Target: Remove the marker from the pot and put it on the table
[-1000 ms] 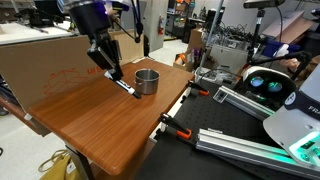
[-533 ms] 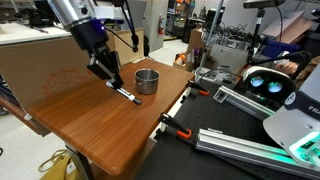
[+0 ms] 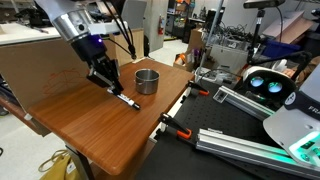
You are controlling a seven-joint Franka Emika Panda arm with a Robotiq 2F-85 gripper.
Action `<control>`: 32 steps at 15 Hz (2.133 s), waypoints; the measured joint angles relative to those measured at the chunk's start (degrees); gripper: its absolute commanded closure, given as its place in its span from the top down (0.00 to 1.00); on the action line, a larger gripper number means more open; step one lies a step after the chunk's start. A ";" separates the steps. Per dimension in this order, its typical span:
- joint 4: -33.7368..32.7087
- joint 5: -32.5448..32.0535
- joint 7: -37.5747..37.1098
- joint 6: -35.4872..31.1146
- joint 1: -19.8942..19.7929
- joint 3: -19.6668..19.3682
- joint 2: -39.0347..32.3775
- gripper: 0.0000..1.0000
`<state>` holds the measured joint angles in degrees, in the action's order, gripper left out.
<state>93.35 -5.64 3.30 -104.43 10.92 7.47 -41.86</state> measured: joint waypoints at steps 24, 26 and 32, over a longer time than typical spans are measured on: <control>-12.08 -5.20 -6.05 5.07 3.81 -2.21 -7.54 1.00; -11.76 -5.50 -6.05 4.38 4.38 -2.06 -6.63 1.00; -2.72 -7.85 -6.89 -5.35 6.24 -1.28 3.38 1.00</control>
<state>90.62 -13.49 -3.59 -109.77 17.17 6.19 -38.48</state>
